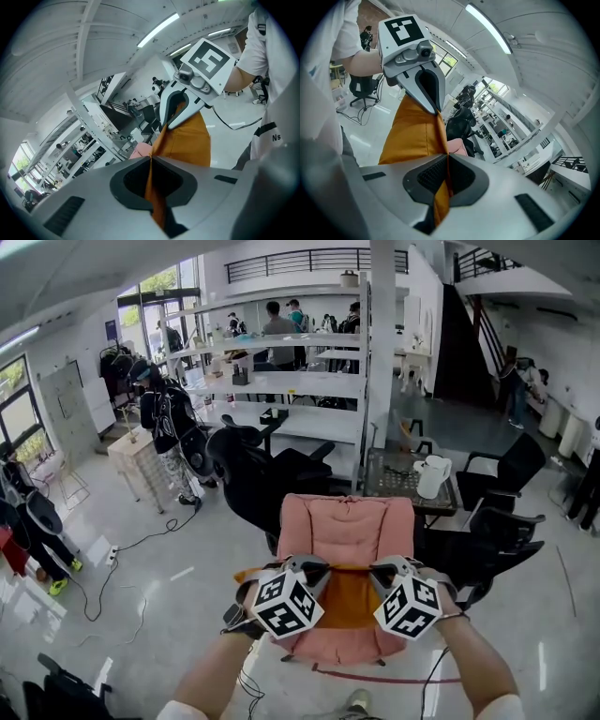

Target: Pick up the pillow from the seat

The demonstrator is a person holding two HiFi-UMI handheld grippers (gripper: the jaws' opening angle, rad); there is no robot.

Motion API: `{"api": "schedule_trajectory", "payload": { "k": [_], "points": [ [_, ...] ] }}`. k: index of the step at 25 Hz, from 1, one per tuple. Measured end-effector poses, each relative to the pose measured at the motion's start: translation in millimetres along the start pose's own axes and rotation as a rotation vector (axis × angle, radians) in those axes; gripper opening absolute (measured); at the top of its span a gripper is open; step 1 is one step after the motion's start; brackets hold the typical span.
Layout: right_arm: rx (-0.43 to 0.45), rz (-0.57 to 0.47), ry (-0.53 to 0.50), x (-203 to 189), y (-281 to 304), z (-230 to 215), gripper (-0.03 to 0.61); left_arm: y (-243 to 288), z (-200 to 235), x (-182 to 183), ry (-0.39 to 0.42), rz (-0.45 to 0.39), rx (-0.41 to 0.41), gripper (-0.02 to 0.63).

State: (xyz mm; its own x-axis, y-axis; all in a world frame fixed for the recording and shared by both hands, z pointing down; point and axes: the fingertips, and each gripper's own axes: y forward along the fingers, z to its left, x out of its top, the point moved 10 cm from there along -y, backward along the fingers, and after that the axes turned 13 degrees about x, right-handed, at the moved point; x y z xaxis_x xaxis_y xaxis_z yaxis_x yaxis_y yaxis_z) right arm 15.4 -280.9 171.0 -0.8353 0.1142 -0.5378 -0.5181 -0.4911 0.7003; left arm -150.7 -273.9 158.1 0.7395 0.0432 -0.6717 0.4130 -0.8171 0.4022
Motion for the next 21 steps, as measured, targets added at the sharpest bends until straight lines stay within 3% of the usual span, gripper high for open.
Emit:
{"api": "schedule_trajectory", "payload": {
  "k": [21],
  "points": [
    [0.019, 0.019, 0.005, -8, 13, 11, 0.020, 7, -12, -12, -0.013, 0.021, -0.018, 0.018]
  ]
}}
